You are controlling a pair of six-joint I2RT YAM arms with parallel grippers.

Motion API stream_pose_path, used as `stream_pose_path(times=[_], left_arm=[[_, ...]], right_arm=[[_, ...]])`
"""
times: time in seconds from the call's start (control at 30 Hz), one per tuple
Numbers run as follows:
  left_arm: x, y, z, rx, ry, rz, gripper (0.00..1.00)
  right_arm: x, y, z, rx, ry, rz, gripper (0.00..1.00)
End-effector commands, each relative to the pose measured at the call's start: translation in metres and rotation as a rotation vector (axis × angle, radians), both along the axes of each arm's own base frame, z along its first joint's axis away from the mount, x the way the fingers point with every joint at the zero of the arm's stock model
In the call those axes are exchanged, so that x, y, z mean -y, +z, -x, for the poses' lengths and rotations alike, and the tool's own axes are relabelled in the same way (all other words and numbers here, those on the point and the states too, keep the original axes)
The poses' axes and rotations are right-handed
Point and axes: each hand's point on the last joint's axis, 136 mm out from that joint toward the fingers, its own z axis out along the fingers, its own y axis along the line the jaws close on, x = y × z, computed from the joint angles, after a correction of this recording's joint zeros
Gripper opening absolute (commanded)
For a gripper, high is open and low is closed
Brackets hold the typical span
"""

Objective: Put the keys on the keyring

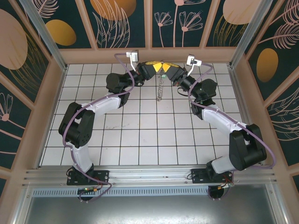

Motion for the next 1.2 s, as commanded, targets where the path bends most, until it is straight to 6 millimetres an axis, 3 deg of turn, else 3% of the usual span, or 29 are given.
stream_pose_path(times=[0.0, 0.2, 0.33, 0.53, 0.67, 0.7, 0.93, 1.0, 1.03, 1.17], left_arm=[[-0.003, 0.017, 0.014, 0.062, -0.014, 0.040, 0.00], [-0.003, 0.017, 0.012, 0.052, -0.010, 0.037, 0.00], [-0.002, 0.015, 0.006, 0.055, 0.035, -0.018, 0.32], [-0.009, 0.009, -0.008, 0.095, 0.158, -0.168, 0.47], [-0.011, -0.007, -0.021, 0.108, 0.192, -0.278, 0.50], [-0.014, 0.002, -0.016, 0.133, 0.198, -0.293, 0.51], [-0.011, -0.019, -0.020, 0.186, 0.148, -0.448, 0.52], [-0.010, -0.021, -0.015, 0.207, 0.121, -0.473, 0.51], [-0.006, -0.035, -0.020, 0.190, 0.096, -0.497, 0.51], [0.000, -0.041, -0.014, 0.197, 0.008, -0.515, 0.47]], right_arm=[[-0.003, 0.021, 0.009, 0.066, 0.030, -0.021, 0.00], [0.000, 0.020, 0.008, 0.072, 0.010, 0.002, 0.00], [0.004, 0.018, 0.005, 0.085, 0.005, 0.078, 0.00], [0.008, 0.006, 0.005, 0.114, 0.044, 0.272, 0.00], [0.008, -0.004, 0.005, 0.143, 0.079, 0.404, 0.00], [0.008, -0.007, 0.004, 0.147, 0.090, 0.435, 0.00], [0.021, -0.023, -0.008, 0.143, 0.137, 0.572, 0.00], [0.025, -0.023, -0.007, 0.149, 0.161, 0.580, 0.00], [0.025, -0.022, -0.006, 0.156, 0.176, 0.585, 0.00], [0.023, -0.023, -0.002, 0.169, 0.230, 0.607, 0.00]])
